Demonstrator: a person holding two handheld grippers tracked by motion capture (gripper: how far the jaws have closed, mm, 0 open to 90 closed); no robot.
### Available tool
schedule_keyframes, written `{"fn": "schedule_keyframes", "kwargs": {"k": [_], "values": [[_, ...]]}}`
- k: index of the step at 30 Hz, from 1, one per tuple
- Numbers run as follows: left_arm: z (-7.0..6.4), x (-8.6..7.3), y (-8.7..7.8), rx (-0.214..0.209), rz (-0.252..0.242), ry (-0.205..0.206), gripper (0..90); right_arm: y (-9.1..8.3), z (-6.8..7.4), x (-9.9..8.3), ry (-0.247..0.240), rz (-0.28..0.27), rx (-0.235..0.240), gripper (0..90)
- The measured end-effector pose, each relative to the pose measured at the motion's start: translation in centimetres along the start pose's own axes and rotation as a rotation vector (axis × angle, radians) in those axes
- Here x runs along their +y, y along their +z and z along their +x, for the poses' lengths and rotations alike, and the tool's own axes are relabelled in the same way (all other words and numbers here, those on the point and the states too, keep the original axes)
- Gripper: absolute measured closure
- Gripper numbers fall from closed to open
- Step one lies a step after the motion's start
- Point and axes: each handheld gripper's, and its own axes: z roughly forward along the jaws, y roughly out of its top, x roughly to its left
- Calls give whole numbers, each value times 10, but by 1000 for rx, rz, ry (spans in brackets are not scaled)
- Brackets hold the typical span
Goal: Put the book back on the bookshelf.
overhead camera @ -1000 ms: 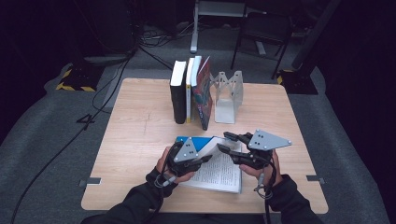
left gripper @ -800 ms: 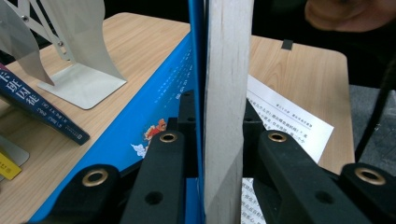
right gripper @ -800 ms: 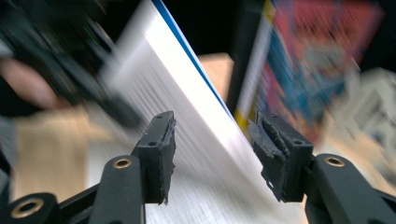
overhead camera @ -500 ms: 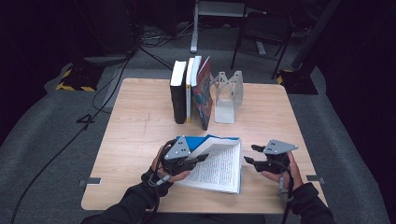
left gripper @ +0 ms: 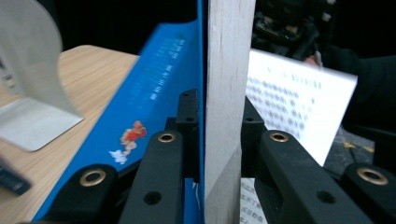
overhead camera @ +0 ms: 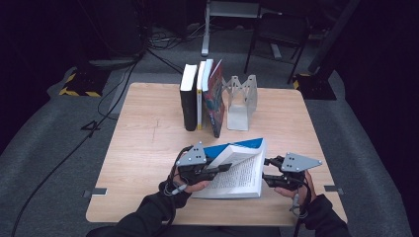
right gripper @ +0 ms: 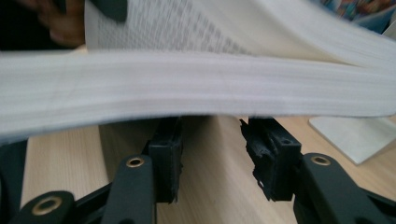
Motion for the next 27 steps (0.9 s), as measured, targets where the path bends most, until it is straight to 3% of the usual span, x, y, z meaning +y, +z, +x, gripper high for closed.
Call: {"fn": "schedule_keyframes", "kwargs": {"k": [2, 5, 9, 13, 16, 18, 21, 27], "values": [[-1, 0, -3, 4, 2, 2, 761, 1, 0, 7, -5, -17, -3, 552], [4, -3, -19, 2, -38, -45, 760, 6, 4, 16, -9, -37, -15, 546], [3, -10, -44, 57, -61, -46, 759, 18, 15, 36, -38, -50, -31, 546], [0, -14, -64, 115, -56, -24, 759, 32, 24, 55, -62, -70, -14, 546], [-1, -18, -72, 155, -34, 20, 754, 40, 29, 66, -85, -65, -1, 546], [-6, -21, -75, 206, -27, 59, 744, 45, 32, 71, -93, -60, 8, 555], [-16, -28, -73, 335, 27, 102, 659, 53, 36, 72, -84, -79, 14, 579], [-15, -38, -74, 338, 26, 26, 532, 66, 43, 73, -99, -70, 31, 575]]}}
